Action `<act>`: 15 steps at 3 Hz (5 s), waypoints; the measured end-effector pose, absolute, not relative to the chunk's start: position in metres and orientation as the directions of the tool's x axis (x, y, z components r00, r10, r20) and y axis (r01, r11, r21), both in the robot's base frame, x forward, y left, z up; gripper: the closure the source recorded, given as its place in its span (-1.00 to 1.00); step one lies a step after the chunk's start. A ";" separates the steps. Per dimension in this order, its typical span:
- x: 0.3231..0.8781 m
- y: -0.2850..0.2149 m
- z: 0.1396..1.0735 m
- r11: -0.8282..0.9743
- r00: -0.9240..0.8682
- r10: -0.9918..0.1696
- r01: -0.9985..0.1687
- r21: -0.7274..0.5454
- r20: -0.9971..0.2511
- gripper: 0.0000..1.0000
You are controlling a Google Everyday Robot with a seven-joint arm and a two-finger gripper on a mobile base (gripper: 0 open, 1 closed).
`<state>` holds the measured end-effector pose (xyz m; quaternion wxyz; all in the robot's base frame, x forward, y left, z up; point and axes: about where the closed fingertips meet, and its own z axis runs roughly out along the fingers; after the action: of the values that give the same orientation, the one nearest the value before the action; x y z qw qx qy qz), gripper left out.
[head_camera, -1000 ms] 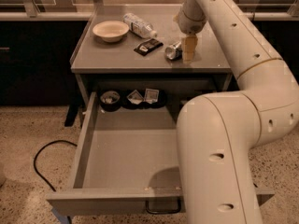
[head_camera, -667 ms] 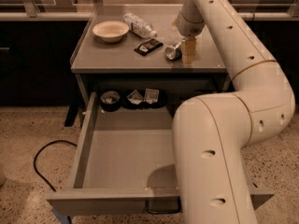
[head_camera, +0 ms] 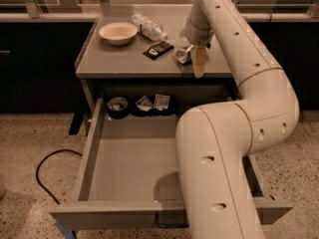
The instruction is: Place redbull can into top drawer
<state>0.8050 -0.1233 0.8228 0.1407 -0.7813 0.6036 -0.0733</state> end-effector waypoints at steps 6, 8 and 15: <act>0.809 -0.122 0.837 -0.221 0.258 -0.965 -0.906 -0.361 -0.058 1.00; 0.779 -0.096 0.879 -0.181 0.278 -0.943 -0.891 -0.417 -0.183 1.00; 0.566 -0.045 0.868 -0.349 0.354 -0.861 -0.933 -0.083 -0.366 1.00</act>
Offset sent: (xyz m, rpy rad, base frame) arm 0.0000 0.0000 -0.0001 -0.0001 0.0004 0.0002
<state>0.5664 -0.0452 0.8683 0.1398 -0.8109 0.5531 0.1303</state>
